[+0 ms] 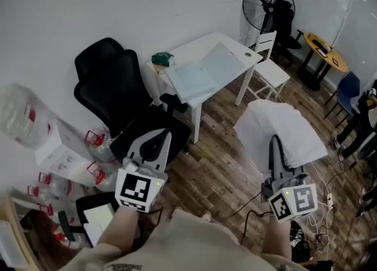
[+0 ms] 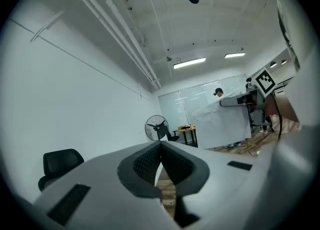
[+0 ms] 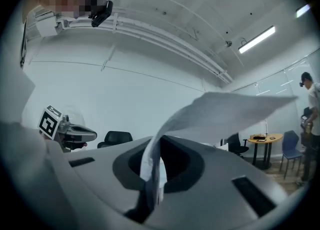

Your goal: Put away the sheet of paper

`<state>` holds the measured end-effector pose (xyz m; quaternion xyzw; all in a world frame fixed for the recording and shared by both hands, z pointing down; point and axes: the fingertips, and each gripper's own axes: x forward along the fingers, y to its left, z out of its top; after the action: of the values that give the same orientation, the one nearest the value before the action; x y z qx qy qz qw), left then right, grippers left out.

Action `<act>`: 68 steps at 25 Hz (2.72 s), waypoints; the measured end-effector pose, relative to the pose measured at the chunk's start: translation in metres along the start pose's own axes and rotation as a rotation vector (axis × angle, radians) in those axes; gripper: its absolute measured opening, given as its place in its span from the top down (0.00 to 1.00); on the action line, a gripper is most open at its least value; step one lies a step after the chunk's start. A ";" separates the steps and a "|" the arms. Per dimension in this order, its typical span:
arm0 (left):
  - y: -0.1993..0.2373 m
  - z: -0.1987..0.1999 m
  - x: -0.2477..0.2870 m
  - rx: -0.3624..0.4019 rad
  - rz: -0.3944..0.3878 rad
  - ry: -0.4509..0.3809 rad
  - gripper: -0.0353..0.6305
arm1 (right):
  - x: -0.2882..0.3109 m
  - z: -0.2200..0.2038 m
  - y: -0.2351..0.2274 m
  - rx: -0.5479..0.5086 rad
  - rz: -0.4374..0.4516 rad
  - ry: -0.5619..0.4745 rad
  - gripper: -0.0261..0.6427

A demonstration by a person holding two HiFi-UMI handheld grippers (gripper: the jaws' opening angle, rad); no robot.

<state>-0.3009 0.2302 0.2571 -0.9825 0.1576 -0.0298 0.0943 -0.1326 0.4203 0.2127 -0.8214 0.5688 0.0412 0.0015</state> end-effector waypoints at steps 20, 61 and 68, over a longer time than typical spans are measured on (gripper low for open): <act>-0.054 0.006 0.006 -0.009 0.037 0.014 0.92 | -0.033 -0.010 -0.044 0.001 0.030 0.017 0.93; 0.050 -0.058 0.225 -0.061 -0.029 0.112 0.92 | 0.194 -0.073 -0.138 -0.056 -0.005 0.183 0.93; 0.116 -0.072 0.288 -0.058 -0.035 0.130 0.92 | 0.286 -0.083 -0.140 -0.057 -0.001 0.206 0.93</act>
<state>-0.0699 0.0184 0.3134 -0.9835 0.1469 -0.0906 0.0546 0.1037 0.1984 0.2694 -0.8214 0.5640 -0.0271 -0.0803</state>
